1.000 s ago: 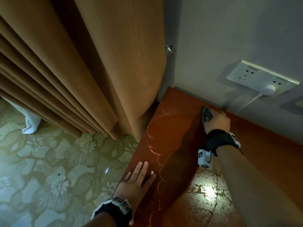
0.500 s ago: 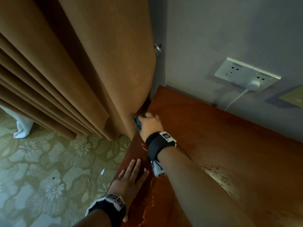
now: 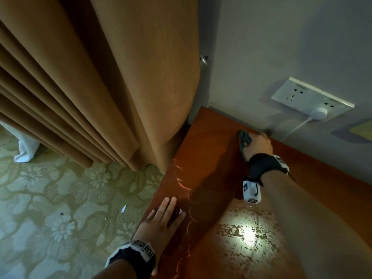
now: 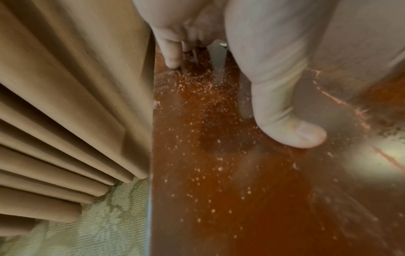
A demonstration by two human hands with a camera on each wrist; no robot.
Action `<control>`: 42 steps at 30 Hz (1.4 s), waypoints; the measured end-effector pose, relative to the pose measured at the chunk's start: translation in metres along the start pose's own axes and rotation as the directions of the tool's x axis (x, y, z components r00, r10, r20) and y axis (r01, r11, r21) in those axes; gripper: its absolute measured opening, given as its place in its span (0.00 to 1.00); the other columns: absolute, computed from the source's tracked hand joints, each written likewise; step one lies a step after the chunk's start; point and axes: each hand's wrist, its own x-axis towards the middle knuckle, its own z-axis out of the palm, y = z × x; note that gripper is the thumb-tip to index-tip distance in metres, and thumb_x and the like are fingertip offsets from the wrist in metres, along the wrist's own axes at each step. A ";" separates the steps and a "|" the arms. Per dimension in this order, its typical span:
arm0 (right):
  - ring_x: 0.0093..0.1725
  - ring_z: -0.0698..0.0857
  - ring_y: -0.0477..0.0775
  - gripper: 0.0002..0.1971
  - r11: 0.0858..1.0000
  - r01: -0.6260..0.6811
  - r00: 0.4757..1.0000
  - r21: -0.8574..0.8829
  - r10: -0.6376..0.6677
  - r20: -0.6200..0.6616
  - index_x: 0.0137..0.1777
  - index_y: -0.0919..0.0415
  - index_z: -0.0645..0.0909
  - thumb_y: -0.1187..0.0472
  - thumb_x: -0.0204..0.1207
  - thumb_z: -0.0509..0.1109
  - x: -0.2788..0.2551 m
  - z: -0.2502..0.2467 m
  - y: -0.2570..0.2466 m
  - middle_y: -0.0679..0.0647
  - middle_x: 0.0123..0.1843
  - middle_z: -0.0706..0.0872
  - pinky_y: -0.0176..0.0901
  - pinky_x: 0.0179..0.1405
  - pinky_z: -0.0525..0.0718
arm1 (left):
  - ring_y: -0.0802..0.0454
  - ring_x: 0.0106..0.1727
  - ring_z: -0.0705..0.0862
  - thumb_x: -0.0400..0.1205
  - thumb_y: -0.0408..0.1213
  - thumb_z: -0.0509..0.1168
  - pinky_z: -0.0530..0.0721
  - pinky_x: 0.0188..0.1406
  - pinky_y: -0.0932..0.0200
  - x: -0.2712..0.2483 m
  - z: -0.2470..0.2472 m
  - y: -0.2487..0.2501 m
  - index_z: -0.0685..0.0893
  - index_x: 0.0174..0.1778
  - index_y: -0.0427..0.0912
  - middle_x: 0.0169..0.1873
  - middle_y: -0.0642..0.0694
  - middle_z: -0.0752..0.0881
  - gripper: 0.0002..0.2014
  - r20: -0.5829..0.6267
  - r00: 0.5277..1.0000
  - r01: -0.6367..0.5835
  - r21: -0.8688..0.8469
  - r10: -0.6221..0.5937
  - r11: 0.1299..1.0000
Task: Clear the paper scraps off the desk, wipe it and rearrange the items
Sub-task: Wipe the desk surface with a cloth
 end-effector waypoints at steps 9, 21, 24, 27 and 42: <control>0.64 0.79 0.72 0.21 0.994 0.110 0.994 -0.030 -0.109 0.022 0.70 0.56 0.80 0.60 0.76 0.70 0.016 0.014 -0.065 0.63 0.70 0.75 0.59 0.64 0.82 | 0.39 0.74 0.16 0.60 0.56 0.85 0.44 0.83 0.39 -0.001 -0.001 0.002 0.18 0.78 0.53 0.71 0.37 0.11 0.79 0.015 1.000 0.016 0.066 -0.017 0.998; 0.69 0.75 0.65 0.27 0.884 0.464 0.872 0.066 -0.468 0.142 0.77 0.50 0.74 0.59 0.77 0.71 -0.076 0.050 -0.120 0.55 0.75 0.73 0.55 0.69 0.78 | 0.40 0.76 0.19 0.63 0.57 0.83 0.45 0.83 0.36 -0.003 -0.007 0.002 0.20 0.79 0.54 0.73 0.38 0.13 0.75 0.069 0.997 0.030 0.092 -0.036 0.995; 0.66 0.80 0.64 0.25 0.930 0.353 0.922 0.101 -0.364 0.133 0.73 0.54 0.78 0.57 0.76 0.73 -0.058 0.027 -0.075 0.57 0.73 0.76 0.47 0.70 0.78 | 0.39 0.84 0.30 0.69 0.55 0.80 0.45 0.83 0.35 -0.004 -0.022 -0.002 0.32 0.85 0.55 0.81 0.39 0.24 0.65 0.001 1.000 0.023 0.059 -0.023 0.998; 0.63 0.81 0.67 0.20 0.967 0.250 0.962 0.039 -0.253 0.101 0.70 0.58 0.80 0.59 0.78 0.70 -0.044 0.004 -0.025 0.60 0.70 0.77 0.48 0.67 0.79 | 0.39 0.85 0.32 0.70 0.57 0.78 0.40 0.82 0.36 0.001 -0.050 -0.010 0.34 0.85 0.55 0.83 0.41 0.27 0.63 -0.101 0.993 0.062 0.059 -0.056 0.996; 0.64 0.80 0.70 0.20 0.999 0.038 0.999 0.013 -0.038 0.009 0.71 0.61 0.79 0.62 0.79 0.69 0.037 0.005 -0.042 0.65 0.71 0.75 0.52 0.60 0.81 | 0.39 0.82 0.25 0.68 0.48 0.82 0.51 0.83 0.39 0.046 -0.070 -0.023 0.31 0.84 0.57 0.79 0.43 0.20 0.68 -0.039 0.996 0.081 -0.004 -0.081 0.997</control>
